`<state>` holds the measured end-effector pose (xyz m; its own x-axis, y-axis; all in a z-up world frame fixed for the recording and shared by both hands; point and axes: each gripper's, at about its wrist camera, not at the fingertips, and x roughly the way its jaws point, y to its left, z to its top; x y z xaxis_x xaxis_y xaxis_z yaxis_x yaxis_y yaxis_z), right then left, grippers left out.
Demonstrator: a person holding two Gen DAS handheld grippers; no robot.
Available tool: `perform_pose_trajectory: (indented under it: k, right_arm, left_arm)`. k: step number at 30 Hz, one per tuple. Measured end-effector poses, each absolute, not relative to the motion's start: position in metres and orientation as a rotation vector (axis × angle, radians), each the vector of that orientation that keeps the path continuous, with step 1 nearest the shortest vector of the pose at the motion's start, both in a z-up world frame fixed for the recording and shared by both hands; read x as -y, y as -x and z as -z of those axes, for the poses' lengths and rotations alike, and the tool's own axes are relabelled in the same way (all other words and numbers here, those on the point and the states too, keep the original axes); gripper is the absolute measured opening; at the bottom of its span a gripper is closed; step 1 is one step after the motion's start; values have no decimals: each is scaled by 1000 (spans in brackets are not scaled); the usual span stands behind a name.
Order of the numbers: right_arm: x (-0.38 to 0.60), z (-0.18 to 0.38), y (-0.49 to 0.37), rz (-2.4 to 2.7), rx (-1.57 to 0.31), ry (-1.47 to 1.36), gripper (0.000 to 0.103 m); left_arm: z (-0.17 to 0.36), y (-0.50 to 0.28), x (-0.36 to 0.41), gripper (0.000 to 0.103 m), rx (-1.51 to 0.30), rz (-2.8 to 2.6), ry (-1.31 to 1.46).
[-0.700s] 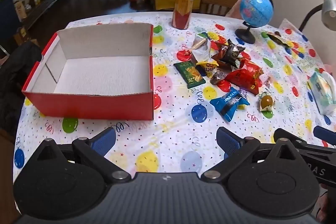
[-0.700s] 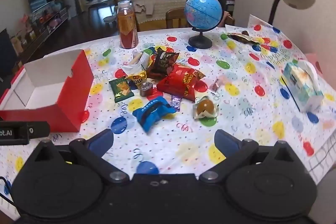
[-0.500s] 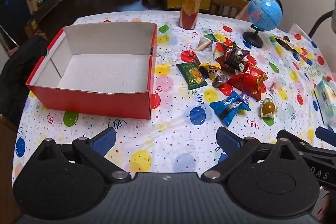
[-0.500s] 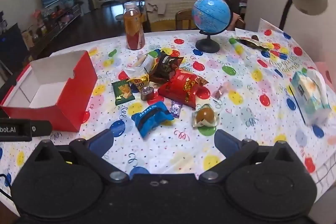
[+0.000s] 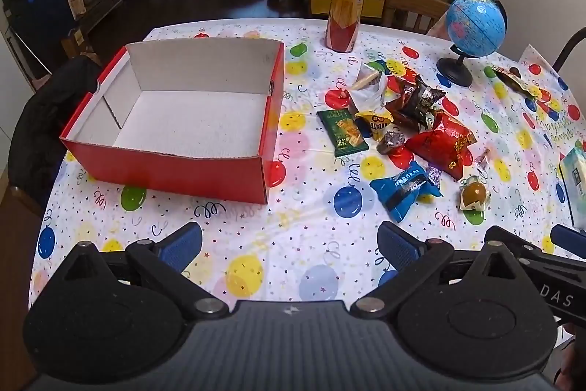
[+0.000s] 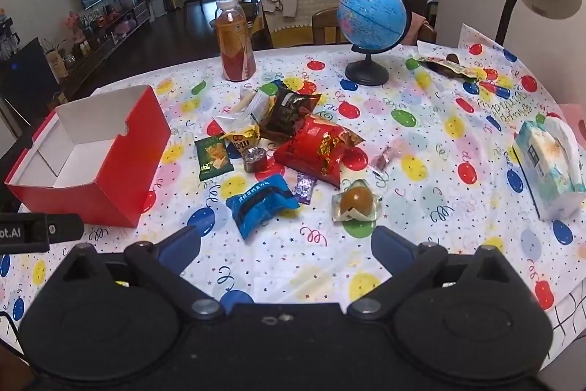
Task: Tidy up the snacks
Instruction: 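Move both tools toward the snacks on the table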
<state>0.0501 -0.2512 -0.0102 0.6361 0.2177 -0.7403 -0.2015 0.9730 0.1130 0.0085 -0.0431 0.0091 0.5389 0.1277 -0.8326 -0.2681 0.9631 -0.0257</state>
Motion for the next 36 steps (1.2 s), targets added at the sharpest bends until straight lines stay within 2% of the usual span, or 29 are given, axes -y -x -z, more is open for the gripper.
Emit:
perform_pose_trajectory:
  k: [36]
  right_arm:
    - [233,2,-40,-232,-858,14,96]
  left_arm:
    - [-14,0,30,103,-974,-220,172]
